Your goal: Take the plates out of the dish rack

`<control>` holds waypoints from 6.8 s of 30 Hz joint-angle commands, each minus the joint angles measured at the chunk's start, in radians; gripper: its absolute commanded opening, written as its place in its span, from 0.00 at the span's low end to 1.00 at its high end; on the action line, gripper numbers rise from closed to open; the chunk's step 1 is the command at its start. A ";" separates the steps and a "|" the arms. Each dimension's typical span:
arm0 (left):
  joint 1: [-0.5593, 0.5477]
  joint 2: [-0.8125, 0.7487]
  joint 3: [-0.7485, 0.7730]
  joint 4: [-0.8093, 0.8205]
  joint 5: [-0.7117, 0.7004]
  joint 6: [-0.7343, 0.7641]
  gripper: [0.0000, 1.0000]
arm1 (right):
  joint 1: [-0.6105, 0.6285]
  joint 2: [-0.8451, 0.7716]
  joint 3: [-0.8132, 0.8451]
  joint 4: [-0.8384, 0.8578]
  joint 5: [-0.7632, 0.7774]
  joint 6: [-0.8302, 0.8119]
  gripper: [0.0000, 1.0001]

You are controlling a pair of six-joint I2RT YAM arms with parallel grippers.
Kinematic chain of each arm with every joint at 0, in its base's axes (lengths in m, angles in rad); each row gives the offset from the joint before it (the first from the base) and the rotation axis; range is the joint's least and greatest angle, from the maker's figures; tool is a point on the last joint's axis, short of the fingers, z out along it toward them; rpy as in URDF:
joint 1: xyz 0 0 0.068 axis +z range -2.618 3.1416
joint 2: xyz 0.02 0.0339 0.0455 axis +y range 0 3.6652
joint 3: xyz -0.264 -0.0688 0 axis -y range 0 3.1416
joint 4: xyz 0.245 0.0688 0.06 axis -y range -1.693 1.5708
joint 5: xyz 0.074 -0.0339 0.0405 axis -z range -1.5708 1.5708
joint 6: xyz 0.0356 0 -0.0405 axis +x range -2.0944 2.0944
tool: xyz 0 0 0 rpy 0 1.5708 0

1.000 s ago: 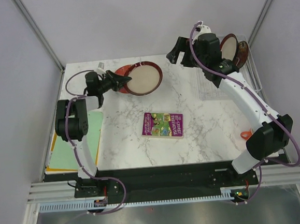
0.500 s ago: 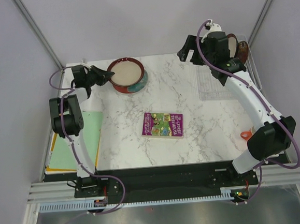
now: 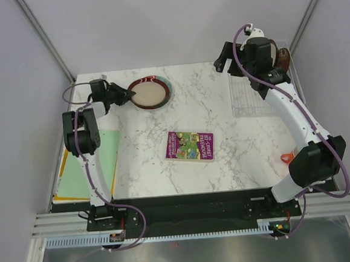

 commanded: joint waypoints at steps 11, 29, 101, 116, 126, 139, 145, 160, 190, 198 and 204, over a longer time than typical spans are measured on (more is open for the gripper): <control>-0.006 0.031 0.140 -0.014 0.056 0.037 0.43 | -0.024 0.011 0.069 -0.043 0.089 -0.077 0.98; -0.066 -0.079 0.205 -0.471 -0.259 0.320 1.00 | -0.029 0.178 0.282 -0.236 0.609 -0.295 0.98; -0.318 -0.472 -0.037 -0.560 -0.420 0.370 1.00 | -0.188 0.511 0.461 0.229 0.915 -0.577 0.00; -0.318 -0.510 -0.065 -0.513 -0.334 0.346 1.00 | -0.182 0.295 0.371 0.223 0.893 -0.565 0.00; -0.318 -0.509 -0.136 -0.293 -0.147 0.260 1.00 | -0.102 0.098 0.323 0.017 0.534 -0.312 0.00; -0.318 -0.487 -0.248 0.203 0.080 -0.001 0.99 | 0.050 -0.011 0.196 0.005 0.078 0.024 0.00; -0.319 -0.450 -0.300 0.423 0.125 -0.130 0.98 | 0.071 -0.075 0.086 0.101 -0.072 0.165 0.00; -0.359 -0.375 -0.311 0.613 0.148 -0.248 0.95 | 0.136 -0.130 -0.065 0.241 -0.184 0.302 0.00; -0.266 -0.414 -0.145 0.135 0.033 0.053 0.02 | 0.134 -0.175 -0.134 0.152 -0.011 0.170 0.89; -0.112 -0.332 -0.039 0.003 0.016 0.110 0.02 | 0.105 -0.176 -0.166 0.121 0.009 0.118 0.90; -0.078 -0.231 0.036 -0.051 0.005 0.145 0.02 | 0.087 -0.158 -0.209 0.123 0.004 0.107 0.90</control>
